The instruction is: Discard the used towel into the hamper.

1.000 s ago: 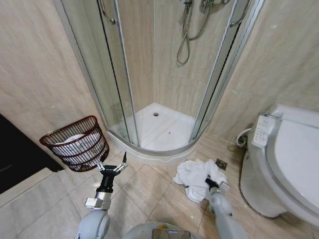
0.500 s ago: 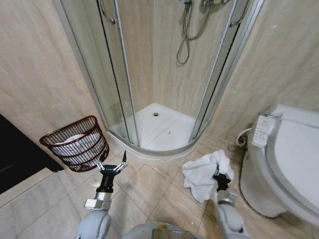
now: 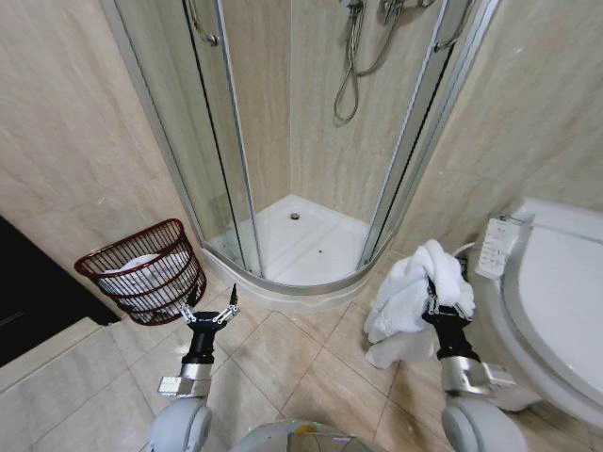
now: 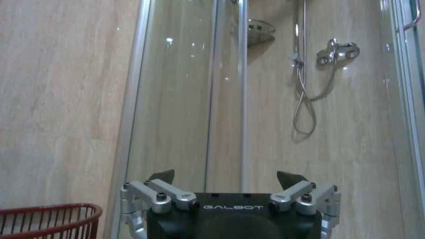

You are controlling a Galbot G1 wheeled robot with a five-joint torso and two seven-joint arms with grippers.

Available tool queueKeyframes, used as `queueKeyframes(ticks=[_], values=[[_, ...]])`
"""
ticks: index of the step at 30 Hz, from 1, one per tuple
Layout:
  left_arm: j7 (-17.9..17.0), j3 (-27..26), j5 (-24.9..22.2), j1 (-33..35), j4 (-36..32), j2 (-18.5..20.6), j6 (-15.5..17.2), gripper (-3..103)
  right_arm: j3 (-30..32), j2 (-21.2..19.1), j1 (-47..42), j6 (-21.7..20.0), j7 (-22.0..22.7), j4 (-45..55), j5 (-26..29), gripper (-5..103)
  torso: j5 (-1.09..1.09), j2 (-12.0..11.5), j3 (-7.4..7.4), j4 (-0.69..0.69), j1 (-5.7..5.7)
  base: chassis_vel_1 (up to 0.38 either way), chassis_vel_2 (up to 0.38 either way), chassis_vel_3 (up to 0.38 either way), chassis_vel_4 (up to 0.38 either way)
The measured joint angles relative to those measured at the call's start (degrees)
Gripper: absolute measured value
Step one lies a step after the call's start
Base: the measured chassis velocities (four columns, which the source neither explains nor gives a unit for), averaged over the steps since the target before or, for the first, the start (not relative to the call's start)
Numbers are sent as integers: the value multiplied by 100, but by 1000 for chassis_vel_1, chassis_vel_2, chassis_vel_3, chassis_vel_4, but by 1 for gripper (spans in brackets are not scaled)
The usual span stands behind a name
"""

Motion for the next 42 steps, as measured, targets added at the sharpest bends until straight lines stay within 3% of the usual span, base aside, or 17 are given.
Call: queueKeyframes(ticks=[3,9,19,25,42], values=[[1,-5,-10,-21,-1,16,31,100,-183,20,33,-49,82,175,-242,7,0,0,0,0,0,0,0,0,0],[10,9,-16,-81,-1,3,85,100,-565,-76,230,-575,309,362,-503,7,2,0,1,2,0,0,0,0,0],[6,-44,-23,-90,136,-11,-90,100,-708,-64,335,-638,345,238,-749,7,1,0,1,1,0,55,52,64,63],[10,-63,-49,-112,198,-11,-228,100,-701,-46,332,-726,139,135,-921,7,1,0,1,1,0,61,62,39,32],[11,19,-11,-180,199,-23,37,100,-791,-87,562,-749,116,-86,-978,7,1,0,1,0,0,100,99,-90,-91]])
